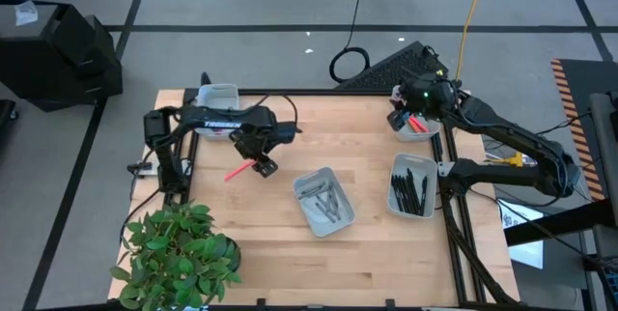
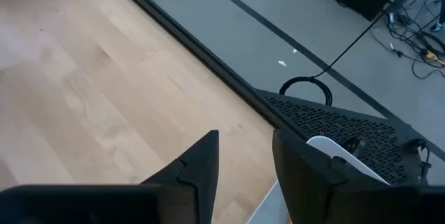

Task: Sort crayons/erasers/pens/pencils in bins
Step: Put the pink pencil into the top right gray bin

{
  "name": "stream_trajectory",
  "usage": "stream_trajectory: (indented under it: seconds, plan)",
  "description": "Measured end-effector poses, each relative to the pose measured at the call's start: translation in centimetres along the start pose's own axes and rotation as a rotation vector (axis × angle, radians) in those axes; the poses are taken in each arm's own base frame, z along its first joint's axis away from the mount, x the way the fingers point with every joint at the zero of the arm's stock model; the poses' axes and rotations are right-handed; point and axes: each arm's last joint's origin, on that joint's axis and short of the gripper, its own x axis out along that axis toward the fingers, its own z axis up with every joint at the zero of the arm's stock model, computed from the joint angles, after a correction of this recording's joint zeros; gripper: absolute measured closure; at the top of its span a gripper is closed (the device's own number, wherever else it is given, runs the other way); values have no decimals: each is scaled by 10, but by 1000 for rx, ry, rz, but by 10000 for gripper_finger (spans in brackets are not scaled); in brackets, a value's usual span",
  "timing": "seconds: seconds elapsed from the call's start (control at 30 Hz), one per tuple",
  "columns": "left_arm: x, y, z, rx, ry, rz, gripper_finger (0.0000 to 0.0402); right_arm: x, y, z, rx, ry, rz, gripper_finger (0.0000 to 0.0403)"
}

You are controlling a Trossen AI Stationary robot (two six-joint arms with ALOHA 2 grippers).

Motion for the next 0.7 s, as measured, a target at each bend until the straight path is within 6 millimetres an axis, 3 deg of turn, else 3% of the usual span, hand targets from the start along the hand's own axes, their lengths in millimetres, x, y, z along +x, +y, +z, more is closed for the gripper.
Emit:
stream_trajectory:
  seconds: [0.17,0.57,0.7]
  plan:
    - [7,-2,3,72,-33,-17,163,0,2,-3,-17,28,7,273]
    - [67,13,-15,64,97,30,163,-2,6,-9,-35,91,24,273]
    - [77,15,-19,65,113,-4,188,-2,6,-9,-34,90,24,273]
